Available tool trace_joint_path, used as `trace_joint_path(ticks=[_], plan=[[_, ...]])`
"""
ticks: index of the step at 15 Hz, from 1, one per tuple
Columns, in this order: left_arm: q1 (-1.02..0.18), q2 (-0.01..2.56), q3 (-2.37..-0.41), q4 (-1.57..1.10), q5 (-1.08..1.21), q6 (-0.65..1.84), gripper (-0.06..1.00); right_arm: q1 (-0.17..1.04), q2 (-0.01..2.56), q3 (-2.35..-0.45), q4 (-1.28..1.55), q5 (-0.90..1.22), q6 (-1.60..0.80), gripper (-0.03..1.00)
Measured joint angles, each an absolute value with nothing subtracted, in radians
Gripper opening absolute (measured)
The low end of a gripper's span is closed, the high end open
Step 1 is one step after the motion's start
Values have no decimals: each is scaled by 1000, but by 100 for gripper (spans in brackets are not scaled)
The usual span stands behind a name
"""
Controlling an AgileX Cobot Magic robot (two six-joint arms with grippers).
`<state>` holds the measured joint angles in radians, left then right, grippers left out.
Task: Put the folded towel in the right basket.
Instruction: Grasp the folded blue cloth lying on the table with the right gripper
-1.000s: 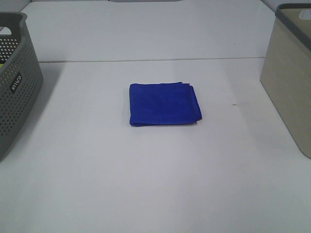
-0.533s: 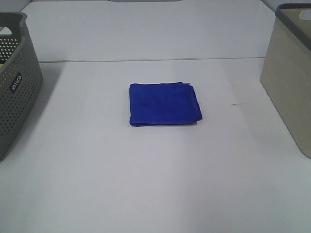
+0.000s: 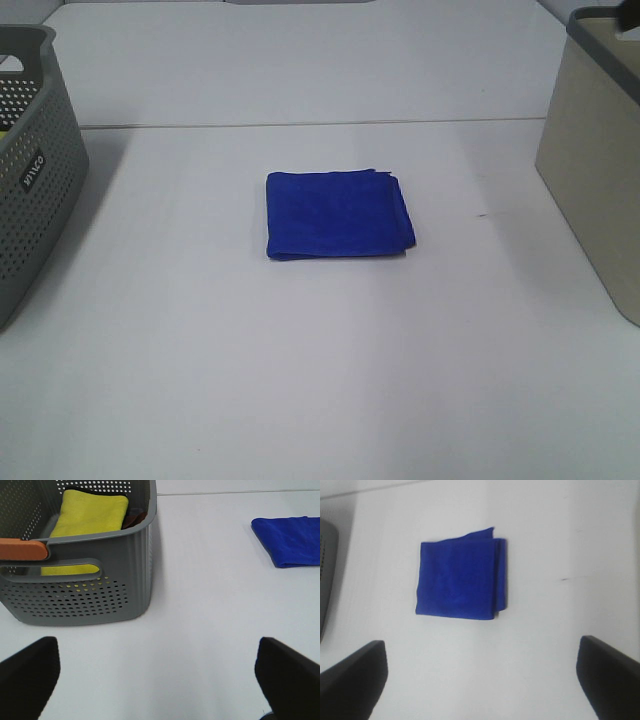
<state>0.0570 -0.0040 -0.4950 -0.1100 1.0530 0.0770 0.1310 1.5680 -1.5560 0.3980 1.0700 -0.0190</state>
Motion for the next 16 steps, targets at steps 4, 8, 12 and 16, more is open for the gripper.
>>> trace_joint_path(ticks=[4, 8, 12, 16], plan=[[57, -4, -495, -110, 1053, 77, 99, 269, 1930, -1704, 441, 1031, -37, 97], [57, -4, -495, -110, 1053, 77, 99, 271, 2222, -1902, 440, 1060, -39, 97], [57, -4, -495, -109, 1053, 75, 99, 235, 2399, -2012, 433, 1068, -32, 97], [57, -4, -495, -109, 1053, 75, 99, 189, 2456, -2015, 472, 1062, -56, 97]])
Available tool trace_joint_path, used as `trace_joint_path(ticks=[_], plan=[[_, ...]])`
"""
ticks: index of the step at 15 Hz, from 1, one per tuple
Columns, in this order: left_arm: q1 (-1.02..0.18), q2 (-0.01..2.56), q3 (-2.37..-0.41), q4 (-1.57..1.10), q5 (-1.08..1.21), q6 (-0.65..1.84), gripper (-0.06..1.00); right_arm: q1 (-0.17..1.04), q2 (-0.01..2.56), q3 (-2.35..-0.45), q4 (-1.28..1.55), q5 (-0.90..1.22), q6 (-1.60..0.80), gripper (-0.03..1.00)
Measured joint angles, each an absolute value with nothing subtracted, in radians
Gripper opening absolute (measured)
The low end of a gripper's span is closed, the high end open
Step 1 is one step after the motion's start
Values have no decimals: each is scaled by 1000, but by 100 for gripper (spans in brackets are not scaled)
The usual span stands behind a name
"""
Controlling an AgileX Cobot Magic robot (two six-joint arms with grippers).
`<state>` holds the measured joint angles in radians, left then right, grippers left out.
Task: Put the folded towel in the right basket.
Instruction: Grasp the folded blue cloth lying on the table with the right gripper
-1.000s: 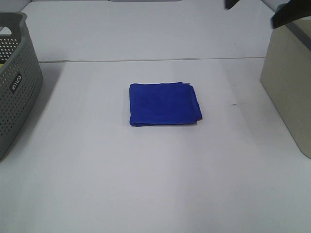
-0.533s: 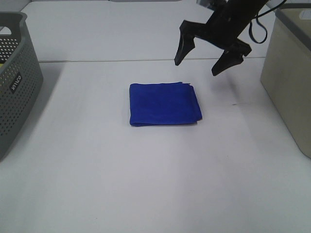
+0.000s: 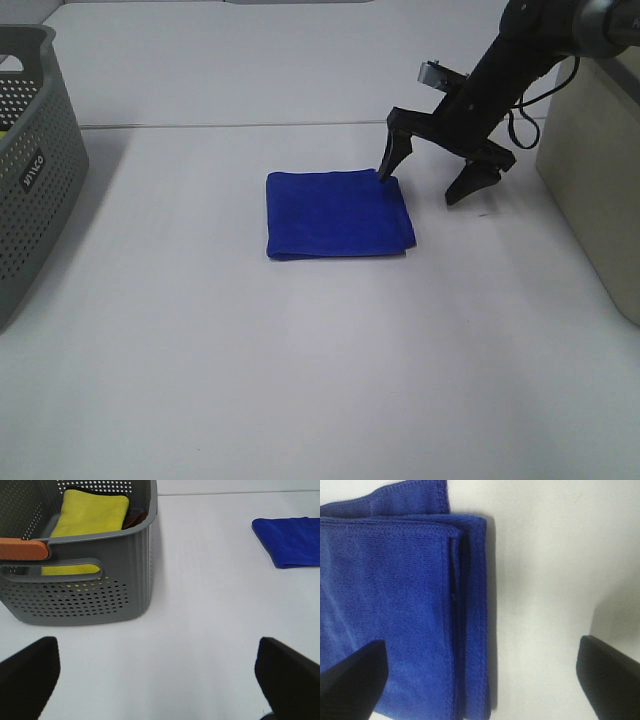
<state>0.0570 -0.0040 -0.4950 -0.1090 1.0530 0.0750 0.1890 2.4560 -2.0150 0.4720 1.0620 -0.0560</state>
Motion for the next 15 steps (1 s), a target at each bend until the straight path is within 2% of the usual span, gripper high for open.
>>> trace_joint_path(ticks=[9, 12, 14, 15], plan=[[57, -4, -495, -109, 1053, 75, 99, 191, 2513, -2031, 571, 1082, -92, 93], [57, -4, -495, -109, 1053, 75, 99, 245, 2523, -2035, 588, 1040, -91, 89], [57, -4, -495, -109, 1053, 75, 99, 312, 2534, -2036, 613, 963, -82, 78], [57, -4, -495, -109, 1053, 75, 99, 345, 2541, -2036, 619, 907, -69, 63]])
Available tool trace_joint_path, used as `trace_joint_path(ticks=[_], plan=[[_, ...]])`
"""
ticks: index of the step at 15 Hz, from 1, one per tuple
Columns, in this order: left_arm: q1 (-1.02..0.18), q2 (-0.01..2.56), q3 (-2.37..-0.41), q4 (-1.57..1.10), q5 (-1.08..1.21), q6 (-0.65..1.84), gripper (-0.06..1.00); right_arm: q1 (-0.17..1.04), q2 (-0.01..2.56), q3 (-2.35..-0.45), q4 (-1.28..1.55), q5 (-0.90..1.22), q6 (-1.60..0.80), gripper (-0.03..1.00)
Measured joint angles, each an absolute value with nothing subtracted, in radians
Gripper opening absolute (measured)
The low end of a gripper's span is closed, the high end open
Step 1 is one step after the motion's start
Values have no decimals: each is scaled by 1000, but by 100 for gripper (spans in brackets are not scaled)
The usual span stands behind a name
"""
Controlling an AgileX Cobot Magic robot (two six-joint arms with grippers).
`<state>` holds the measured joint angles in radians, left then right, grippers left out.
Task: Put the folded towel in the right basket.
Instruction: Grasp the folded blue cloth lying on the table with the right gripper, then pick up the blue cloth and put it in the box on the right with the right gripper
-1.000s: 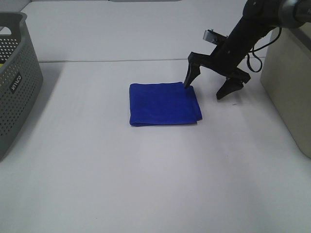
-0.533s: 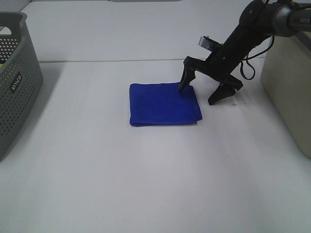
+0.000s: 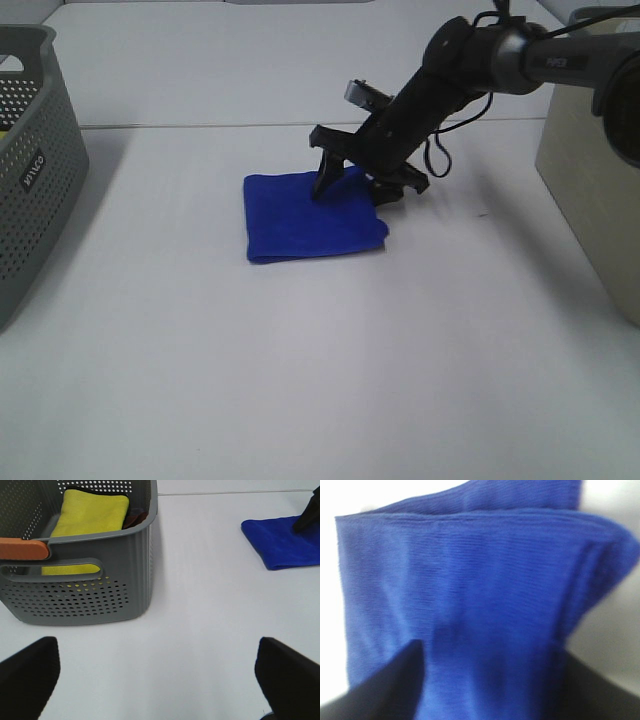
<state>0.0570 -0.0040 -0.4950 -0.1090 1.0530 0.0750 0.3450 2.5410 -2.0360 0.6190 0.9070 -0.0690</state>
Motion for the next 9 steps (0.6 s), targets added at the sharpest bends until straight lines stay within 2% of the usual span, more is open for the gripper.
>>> trace_joint_path(ticks=[2, 3, 9], plan=[[57, -4, -495, -109, 1053, 75, 99, 402, 2559, -2034, 618, 829, -64, 22], [57, -4, -495, -109, 1053, 75, 99, 416, 2560, -2033, 617, 813, -63, 12], [57, -4, -495, -109, 1053, 75, 99, 409, 2450, -2019, 583, 939, -71, 12]])
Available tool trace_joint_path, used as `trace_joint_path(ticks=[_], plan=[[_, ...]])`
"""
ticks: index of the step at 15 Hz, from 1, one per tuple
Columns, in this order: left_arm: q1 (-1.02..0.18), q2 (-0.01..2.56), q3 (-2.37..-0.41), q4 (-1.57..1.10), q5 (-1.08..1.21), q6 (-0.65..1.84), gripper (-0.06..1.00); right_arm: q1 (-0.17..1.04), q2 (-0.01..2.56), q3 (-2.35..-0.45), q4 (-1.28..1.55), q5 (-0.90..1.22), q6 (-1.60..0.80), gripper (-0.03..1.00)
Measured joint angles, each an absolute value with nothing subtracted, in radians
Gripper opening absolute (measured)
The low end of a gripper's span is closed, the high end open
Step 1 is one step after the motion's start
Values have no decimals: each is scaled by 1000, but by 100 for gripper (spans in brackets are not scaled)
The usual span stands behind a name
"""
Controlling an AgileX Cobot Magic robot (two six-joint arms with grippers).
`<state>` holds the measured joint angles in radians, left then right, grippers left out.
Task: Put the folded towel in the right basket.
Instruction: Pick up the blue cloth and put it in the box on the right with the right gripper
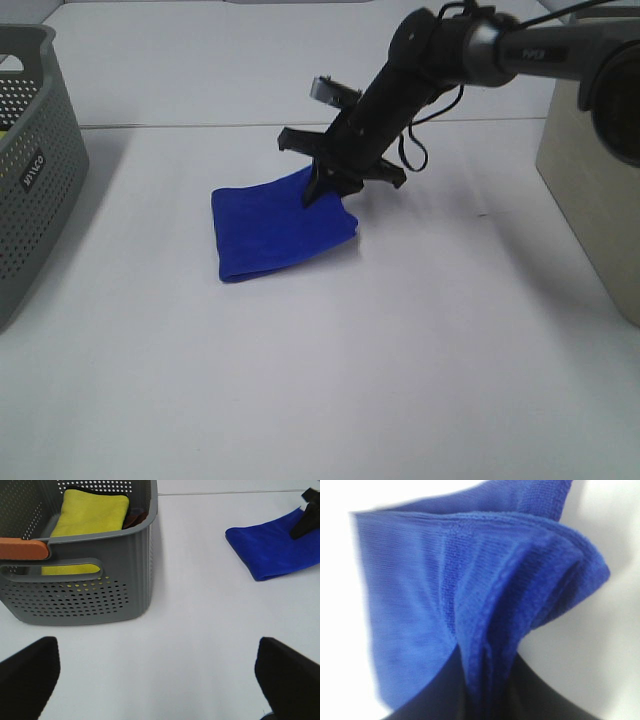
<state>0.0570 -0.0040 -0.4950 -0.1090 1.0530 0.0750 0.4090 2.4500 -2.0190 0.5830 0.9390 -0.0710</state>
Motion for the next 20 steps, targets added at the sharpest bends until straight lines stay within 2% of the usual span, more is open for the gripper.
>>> trace_joint_path(ticks=[5, 10, 13, 15, 17, 18, 19, 20], plan=[[57, -4, -495, -109, 1053, 75, 99, 242, 2132, -2019, 582, 1064, -86, 12], [57, -4, -495, -109, 1053, 75, 99, -79, 1824, -2019, 533, 1098, -141, 12], [57, -4, -495, -109, 1053, 75, 99, -267, 1786, -2019, 434, 1158, -143, 12], [57, -4, -495, -109, 1053, 75, 99, -333, 1809, -2019, 348, 1196, -143, 12], [57, -4, -495, -109, 1053, 75, 99, -334, 1840, -2019, 275, 1209, -143, 12], [57, -4, -495, -109, 1053, 75, 99, -334, 1860, -2019, 256, 1217, -138, 17], [57, -4, -495, -109, 1053, 75, 99, -334, 1882, -2019, 236, 1218, -118, 32], [57, -4, -495, -109, 1053, 75, 99, -334, 1906, -2019, 220, 1218, -106, 52]])
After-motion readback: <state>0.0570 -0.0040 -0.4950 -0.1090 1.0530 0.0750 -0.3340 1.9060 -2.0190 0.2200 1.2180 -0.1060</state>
